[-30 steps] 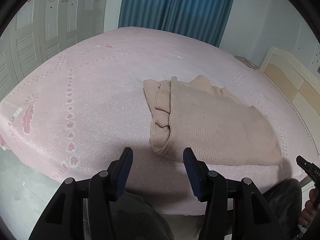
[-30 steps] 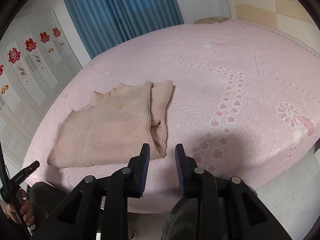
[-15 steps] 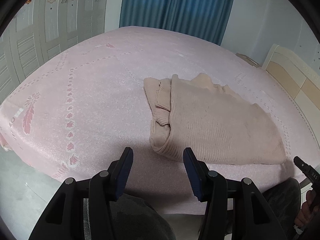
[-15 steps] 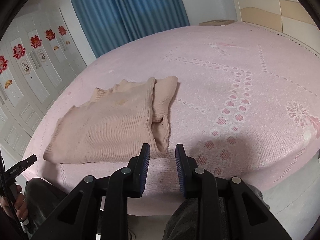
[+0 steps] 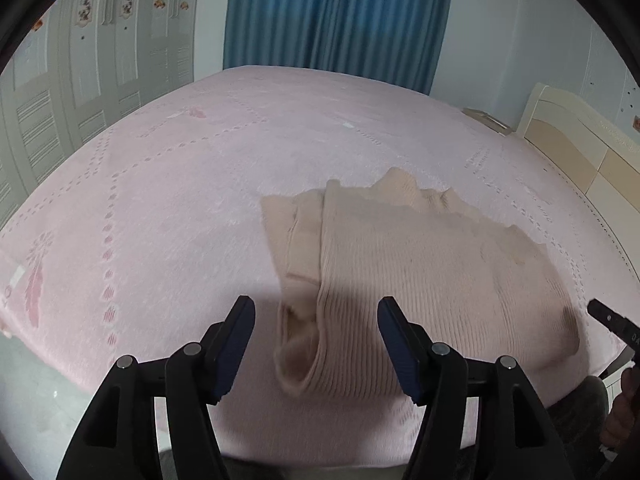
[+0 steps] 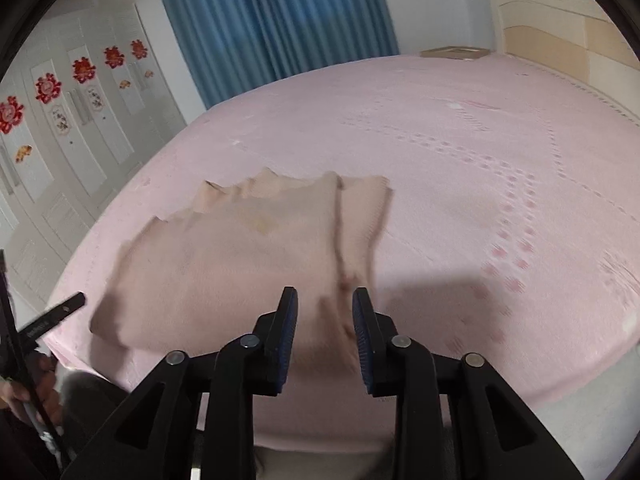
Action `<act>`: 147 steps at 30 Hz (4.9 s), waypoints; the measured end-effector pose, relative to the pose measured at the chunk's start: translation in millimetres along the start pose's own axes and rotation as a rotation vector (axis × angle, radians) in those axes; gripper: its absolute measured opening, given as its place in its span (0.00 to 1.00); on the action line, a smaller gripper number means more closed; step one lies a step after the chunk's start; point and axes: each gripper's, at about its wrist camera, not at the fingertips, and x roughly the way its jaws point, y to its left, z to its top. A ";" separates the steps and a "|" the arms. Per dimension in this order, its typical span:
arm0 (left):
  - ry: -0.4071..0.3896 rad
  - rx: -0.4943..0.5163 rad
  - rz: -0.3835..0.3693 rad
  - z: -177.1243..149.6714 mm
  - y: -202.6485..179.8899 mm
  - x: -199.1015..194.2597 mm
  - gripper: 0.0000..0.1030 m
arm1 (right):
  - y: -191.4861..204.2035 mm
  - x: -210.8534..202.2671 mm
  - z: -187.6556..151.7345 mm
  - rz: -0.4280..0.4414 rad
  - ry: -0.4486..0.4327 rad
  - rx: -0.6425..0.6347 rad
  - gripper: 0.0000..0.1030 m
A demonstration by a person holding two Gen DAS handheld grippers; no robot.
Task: Fold small clothes
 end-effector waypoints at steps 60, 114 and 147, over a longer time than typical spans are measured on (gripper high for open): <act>0.105 -0.115 -0.018 66.9 31.9 86.3 0.56 | 21.5 85.7 76.2 -0.122 0.034 -0.034 0.31; 0.148 -0.311 -0.206 -17.3 110.3 35.6 0.63 | 140.4 67.8 -49.2 -0.112 0.255 -0.310 0.46; 0.258 -0.125 -0.210 -11.8 30.1 63.4 0.58 | 38.6 11.8 -45.7 0.088 0.105 -0.035 0.46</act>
